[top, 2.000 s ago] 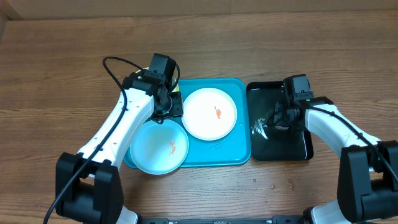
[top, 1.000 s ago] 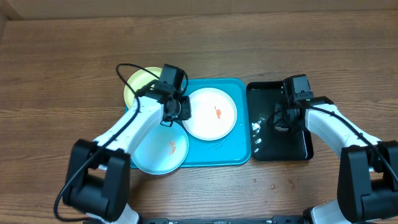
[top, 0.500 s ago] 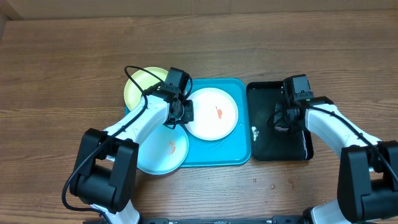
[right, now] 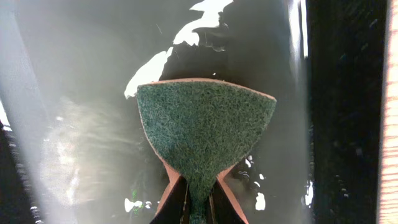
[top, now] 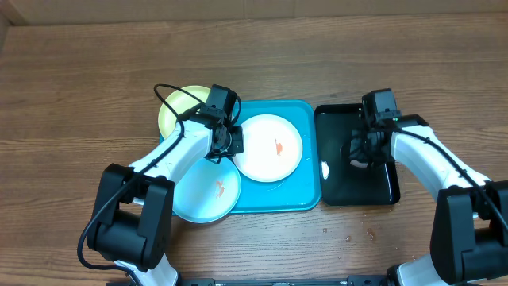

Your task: Clean dirty plates on tray and stack at the side

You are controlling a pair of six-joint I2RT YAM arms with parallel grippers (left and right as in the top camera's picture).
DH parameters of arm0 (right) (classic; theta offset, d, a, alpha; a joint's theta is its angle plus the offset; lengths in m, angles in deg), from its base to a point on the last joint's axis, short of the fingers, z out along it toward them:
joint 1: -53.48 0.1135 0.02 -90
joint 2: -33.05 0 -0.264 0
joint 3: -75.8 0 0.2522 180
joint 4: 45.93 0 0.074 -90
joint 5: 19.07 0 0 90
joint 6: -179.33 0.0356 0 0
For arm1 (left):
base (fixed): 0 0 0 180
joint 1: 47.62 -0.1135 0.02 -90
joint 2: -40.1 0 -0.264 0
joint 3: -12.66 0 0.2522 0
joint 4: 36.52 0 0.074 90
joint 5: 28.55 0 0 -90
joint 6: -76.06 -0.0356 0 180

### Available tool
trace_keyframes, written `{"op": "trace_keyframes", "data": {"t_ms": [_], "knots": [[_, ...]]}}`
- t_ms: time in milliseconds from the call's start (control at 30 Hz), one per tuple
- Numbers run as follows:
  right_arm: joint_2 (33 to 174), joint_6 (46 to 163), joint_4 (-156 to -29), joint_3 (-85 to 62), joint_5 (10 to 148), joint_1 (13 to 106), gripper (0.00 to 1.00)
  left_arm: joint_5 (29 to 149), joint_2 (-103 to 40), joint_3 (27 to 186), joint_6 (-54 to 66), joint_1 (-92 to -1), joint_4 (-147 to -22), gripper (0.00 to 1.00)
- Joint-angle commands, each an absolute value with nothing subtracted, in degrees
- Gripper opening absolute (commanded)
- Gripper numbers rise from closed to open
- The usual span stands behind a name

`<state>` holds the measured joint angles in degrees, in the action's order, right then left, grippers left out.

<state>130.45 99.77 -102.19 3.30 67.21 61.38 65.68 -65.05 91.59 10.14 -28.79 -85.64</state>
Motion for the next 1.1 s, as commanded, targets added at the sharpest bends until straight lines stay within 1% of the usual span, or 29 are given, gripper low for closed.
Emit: {"op": "trace_keyframes", "data": {"t_ms": [0,300,467,1067], "knots": [[130.67,99.73,-103.2,0.42,67.62,61.19,0.04,65.6,-65.53,91.2,10.27,-29.27,-85.99,0.04],[130.67,99.79,-104.71,0.35,67.64,61.19,0.04,65.55,-65.53,91.2,10.27,-29.27,-85.84,0.04],[130.67,99.94,-108.25,-1.51,69.13,61.19,0.04,65.53,-65.53,91.2,10.33,-29.27,-85.6,0.04],[130.67,98.92,-113.84,-6.99,70.22,61.19,0.04,65.57,-65.53,91.2,11.89,-29.27,-85.09,0.04]]}}
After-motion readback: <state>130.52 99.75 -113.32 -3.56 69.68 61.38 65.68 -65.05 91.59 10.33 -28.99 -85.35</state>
